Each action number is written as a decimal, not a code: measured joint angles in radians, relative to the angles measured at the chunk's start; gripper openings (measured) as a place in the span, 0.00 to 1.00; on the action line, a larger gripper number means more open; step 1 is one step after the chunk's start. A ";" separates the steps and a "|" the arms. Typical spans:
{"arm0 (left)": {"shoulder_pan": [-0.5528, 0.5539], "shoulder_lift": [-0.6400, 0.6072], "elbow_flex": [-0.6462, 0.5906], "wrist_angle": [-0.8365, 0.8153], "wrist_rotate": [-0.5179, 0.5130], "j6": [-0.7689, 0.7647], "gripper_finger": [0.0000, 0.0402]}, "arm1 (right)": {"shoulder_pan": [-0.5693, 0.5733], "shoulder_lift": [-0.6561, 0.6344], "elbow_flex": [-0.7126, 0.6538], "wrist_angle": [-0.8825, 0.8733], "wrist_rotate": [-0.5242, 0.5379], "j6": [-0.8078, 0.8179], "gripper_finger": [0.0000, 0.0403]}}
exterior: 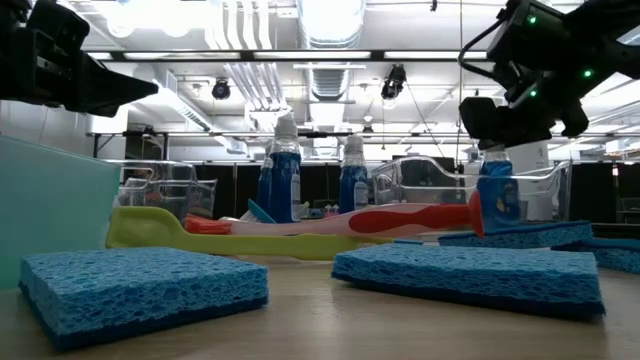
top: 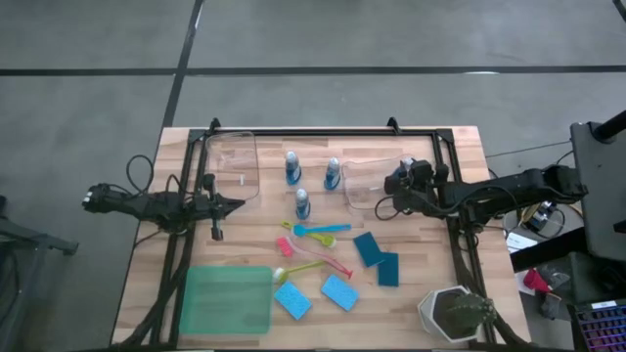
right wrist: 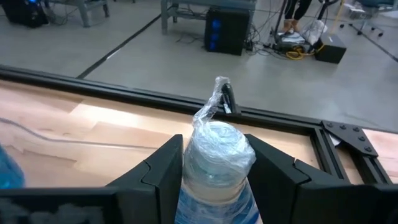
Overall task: Pick & Place Kitchen Sink Supplies
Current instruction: Put the soap dispenser into the right transparent bin
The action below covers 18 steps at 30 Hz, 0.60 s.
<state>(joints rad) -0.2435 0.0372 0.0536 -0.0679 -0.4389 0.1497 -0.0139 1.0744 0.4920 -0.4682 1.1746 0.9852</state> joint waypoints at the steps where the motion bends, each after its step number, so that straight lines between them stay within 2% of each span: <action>1: 0.000 0.000 0.000 0.000 0.000 0.000 0.00 | 0.000 0.001 0.006 0.000 -0.004 -0.016 0.39; 18: 0.000 0.000 0.000 0.000 0.000 0.000 0.00 | 0.000 -0.001 0.111 0.009 0.038 -0.219 0.48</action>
<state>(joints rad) -0.2432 0.0372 0.0536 -0.0680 -0.4389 0.1497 -0.0135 1.0733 0.6034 -0.4596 1.2128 0.7667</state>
